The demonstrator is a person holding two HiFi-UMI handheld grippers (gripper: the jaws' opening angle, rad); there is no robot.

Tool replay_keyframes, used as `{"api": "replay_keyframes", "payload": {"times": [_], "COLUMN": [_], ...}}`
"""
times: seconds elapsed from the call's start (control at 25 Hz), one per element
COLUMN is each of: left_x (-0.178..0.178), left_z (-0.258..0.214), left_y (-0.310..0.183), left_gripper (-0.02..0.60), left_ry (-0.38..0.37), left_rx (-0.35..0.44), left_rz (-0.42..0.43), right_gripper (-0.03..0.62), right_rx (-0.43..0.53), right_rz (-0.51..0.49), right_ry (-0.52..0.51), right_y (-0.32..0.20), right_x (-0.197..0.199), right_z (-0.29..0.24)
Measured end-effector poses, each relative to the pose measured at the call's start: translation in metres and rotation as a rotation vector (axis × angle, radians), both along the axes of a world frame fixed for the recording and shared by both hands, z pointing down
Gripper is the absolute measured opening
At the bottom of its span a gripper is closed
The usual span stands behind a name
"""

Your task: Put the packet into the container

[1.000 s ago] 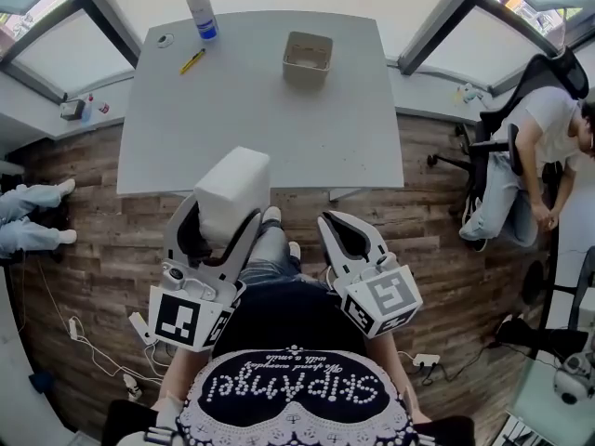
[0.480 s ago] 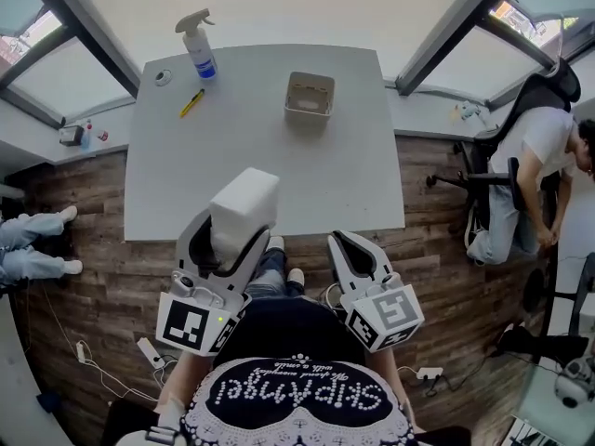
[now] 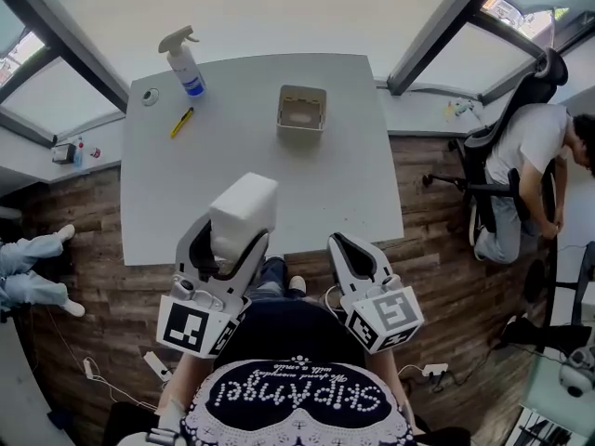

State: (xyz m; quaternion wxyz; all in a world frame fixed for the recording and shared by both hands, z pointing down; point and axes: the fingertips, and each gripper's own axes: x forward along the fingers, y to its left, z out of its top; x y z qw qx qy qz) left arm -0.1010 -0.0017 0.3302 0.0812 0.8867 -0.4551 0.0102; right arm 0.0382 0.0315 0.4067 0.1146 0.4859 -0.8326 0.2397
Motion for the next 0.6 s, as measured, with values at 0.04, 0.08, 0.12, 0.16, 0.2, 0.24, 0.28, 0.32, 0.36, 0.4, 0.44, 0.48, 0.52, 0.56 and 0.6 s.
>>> {"api": "replay_keyframes", "payload": {"times": [0.04, 0.08, 0.12, 0.16, 0.2, 0.24, 0.28, 0.32, 0.36, 0.4, 0.44, 0.48, 0.52, 0.56, 0.6], "left_x": [-0.001, -0.002, -0.004, -0.006, -0.007, -0.009, -0.011, -0.012, -0.014, -0.016, -0.017, -0.019, -0.020, -0.020, -0.020], "left_z": [0.001, 0.002, 0.002, 0.003, 0.003, 0.004, 0.005, 0.005, 0.006, 0.006, 0.006, 0.006, 0.007, 0.007, 0.008], "left_y": [-0.002, -0.004, -0.006, -0.008, -0.010, -0.011, -0.012, -0.014, -0.015, -0.017, -0.019, -0.020, -0.020, -0.020, -0.021], "left_gripper": [0.287, 0.287, 0.287, 0.287, 0.287, 0.287, 0.287, 0.287, 0.287, 0.287, 0.287, 0.287, 0.287, 0.287, 0.287], "left_ry": [0.001, 0.002, 0.002, 0.001, 0.000, -0.003, -0.006, -0.009, -0.012, -0.014, -0.015, -0.015, -0.015, -0.016, -0.016], "left_rx": [-0.002, -0.003, -0.003, -0.002, -0.001, 0.000, 0.001, 0.002, 0.003, 0.005, 0.006, 0.006, 0.004, 0.002, 0.000], "left_rz": [0.003, 0.005, 0.007, 0.010, 0.014, 0.018, 0.023, 0.028, 0.033, 0.036, 0.037, 0.038, 0.039, 0.039, 0.041], "right_gripper": [0.028, 0.028, 0.028, 0.028, 0.028, 0.028, 0.028, 0.028, 0.028, 0.028, 0.028, 0.028, 0.028, 0.028, 0.028], "right_rx": [0.001, 0.003, 0.006, 0.009, 0.013, 0.017, 0.021, 0.025, 0.028, 0.029, 0.029, 0.029, 0.028, 0.027, 0.026], "right_rz": [0.004, 0.009, 0.013, 0.017, 0.022, 0.027, 0.033, 0.039, 0.045, 0.050, 0.053, 0.055, 0.056, 0.057, 0.059], "right_ry": [0.001, 0.001, 0.001, 0.000, -0.001, -0.002, -0.004, -0.006, -0.007, -0.009, -0.010, -0.011, -0.012, -0.013, -0.017], "right_y": [-0.002, -0.004, -0.005, -0.007, -0.009, -0.011, -0.012, -0.014, -0.015, -0.016, -0.016, -0.016, -0.016, -0.016, -0.016], "right_x": [-0.001, -0.002, -0.003, -0.005, -0.006, -0.008, -0.009, -0.011, -0.012, -0.014, -0.015, -0.016, -0.017, -0.018, -0.018], "right_z": [0.000, 0.000, 0.000, -0.001, -0.001, -0.001, -0.001, -0.002, -0.001, -0.001, 0.000, 0.001, 0.001, 0.002, 0.003]}}
